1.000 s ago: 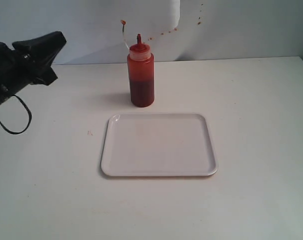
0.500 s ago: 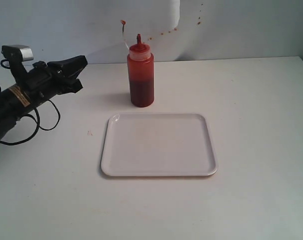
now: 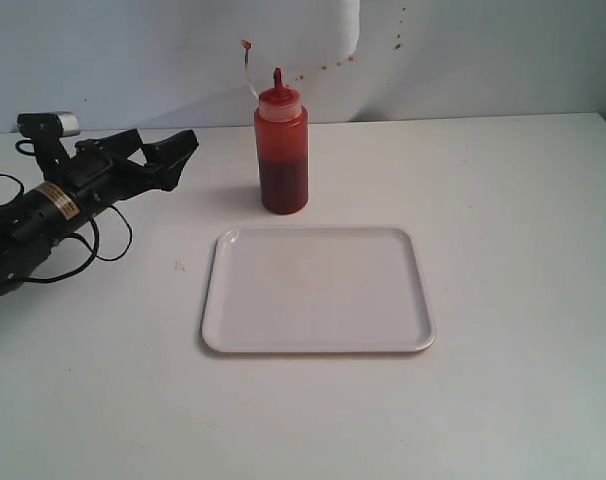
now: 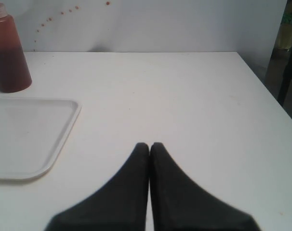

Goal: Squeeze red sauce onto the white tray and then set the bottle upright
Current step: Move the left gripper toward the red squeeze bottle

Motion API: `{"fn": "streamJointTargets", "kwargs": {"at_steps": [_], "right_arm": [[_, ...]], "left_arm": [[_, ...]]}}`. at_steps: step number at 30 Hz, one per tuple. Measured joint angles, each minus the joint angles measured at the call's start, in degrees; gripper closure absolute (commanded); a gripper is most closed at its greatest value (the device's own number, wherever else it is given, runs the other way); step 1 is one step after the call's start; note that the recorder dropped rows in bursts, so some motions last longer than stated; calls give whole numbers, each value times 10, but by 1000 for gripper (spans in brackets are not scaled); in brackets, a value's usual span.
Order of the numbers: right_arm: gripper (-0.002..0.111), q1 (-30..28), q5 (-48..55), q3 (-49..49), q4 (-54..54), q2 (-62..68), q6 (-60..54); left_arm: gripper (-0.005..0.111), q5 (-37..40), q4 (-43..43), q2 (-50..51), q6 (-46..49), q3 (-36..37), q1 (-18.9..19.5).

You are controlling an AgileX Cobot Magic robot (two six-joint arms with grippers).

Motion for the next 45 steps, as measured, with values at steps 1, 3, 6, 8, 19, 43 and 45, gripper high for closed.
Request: {"fn": "streamJointTargets", "kwargs": {"at_steps": [1, 3, 6, 8, 19, 43, 45], "right_arm": [[108, 0, 0, 0, 0, 0, 0], [108, 0, 0, 0, 0, 0, 0], [108, 0, 0, 0, 0, 0, 0], [108, 0, 0, 0, 0, 0, 0], [108, 0, 0, 0, 0, 0, 0], [108, 0, 0, 0, 0, 0, 0], [108, 0, 0, 0, 0, 0, 0]], "left_arm": [[3, 0, 0, 3, 0, -5, 0], [3, 1, 0, 5, 0, -9, 0], [3, 1, 0, 6, 0, -12, 0], [3, 1, 6, 6, 0, -12, 0], [3, 10, 133, 6, 0, -47, 0], [3, 79, 202, 143, 0, -232, -35], [3, 79, 218, 152, 0, -241, -35]]}}
